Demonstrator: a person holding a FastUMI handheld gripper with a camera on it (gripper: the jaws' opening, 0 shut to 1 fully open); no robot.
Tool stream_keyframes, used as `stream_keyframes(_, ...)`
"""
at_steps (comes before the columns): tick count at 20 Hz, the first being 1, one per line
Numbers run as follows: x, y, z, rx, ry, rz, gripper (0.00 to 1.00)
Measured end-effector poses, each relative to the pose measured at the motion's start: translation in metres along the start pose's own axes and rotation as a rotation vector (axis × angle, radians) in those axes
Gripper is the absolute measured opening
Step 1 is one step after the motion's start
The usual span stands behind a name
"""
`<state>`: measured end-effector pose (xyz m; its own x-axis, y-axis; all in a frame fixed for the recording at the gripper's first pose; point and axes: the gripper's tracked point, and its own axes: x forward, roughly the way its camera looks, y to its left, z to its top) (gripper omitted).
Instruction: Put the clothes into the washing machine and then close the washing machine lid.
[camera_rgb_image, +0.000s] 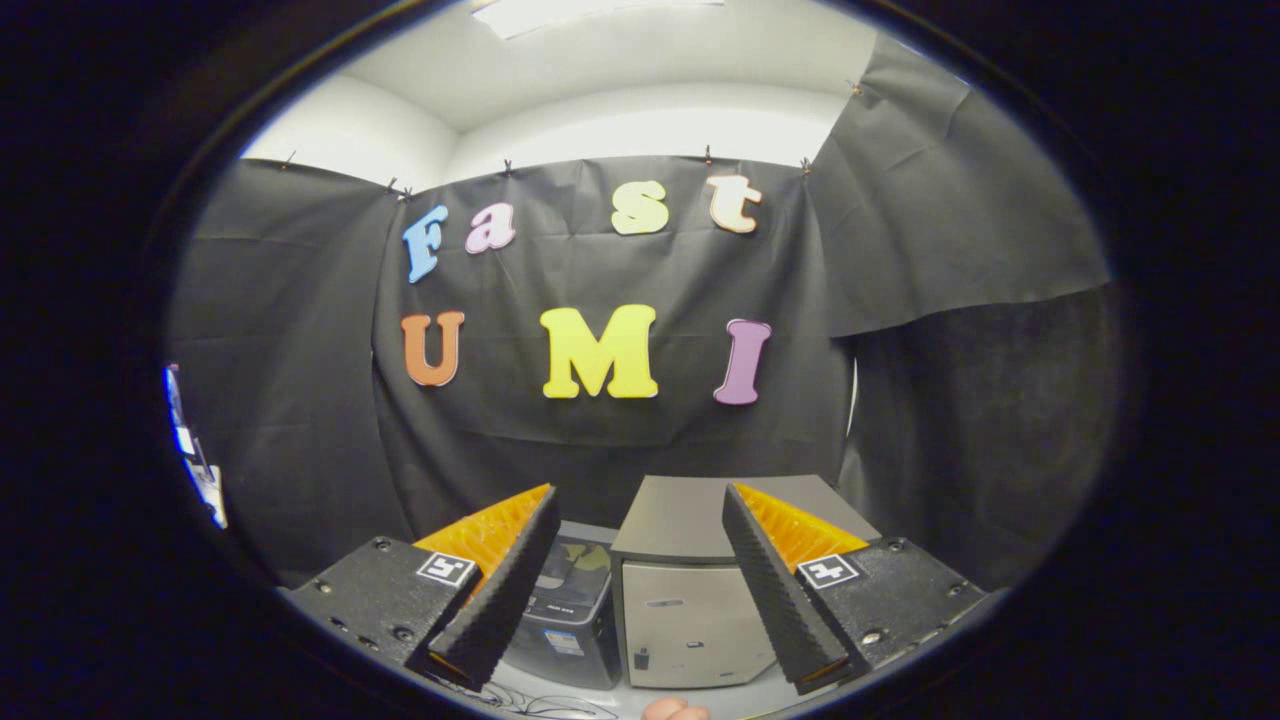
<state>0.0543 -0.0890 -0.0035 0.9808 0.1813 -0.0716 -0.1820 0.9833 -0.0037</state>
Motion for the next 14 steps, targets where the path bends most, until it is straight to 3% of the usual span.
stream_keyframes(14,-0.009,0.011,0.007,-0.037,-0.017,-0.048,1.0)
